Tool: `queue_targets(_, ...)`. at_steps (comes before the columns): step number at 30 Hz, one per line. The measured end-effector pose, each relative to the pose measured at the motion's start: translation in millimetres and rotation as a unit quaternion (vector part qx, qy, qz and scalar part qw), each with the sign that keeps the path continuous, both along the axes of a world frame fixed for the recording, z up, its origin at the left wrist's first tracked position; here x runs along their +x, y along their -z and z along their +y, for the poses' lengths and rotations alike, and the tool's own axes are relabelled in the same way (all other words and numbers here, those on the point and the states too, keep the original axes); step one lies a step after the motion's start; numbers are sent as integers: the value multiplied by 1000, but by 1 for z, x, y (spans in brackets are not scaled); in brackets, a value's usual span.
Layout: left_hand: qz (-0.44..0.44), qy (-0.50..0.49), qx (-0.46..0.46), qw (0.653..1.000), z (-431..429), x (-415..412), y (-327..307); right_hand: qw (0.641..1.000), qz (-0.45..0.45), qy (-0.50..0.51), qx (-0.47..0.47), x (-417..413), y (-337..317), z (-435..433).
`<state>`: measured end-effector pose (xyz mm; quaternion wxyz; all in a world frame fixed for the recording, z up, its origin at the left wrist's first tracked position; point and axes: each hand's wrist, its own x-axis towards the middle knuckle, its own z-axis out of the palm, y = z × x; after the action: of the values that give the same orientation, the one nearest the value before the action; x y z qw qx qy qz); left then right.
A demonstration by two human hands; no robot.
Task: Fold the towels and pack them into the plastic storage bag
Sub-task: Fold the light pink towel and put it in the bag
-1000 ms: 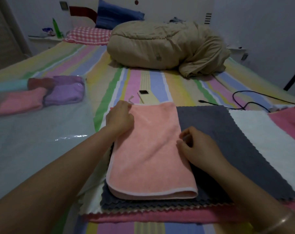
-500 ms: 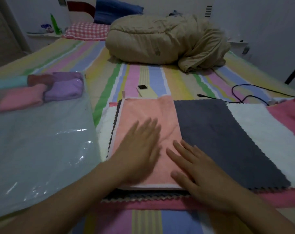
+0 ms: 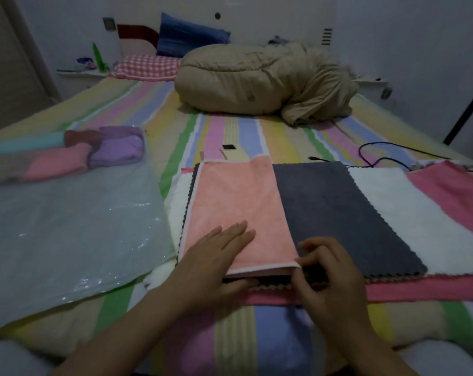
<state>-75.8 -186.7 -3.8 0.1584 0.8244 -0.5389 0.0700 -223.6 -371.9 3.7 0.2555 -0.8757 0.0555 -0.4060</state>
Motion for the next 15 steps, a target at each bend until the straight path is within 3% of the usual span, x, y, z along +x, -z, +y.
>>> queue_targets(5, -9, 1, -29, 1000, 4, -5, -6, 999, 46, 2, -28, -6, 15, 1)
queue_targets(10, -28, -50, -110, 992, 29, -6, -12, 993, 97, -62, -40, -8, 7, -7)
queue_targets(15, 23, -105, -158, 982, 53, 4, -8, 993, 81, -70, -53, 1, 3, -12)
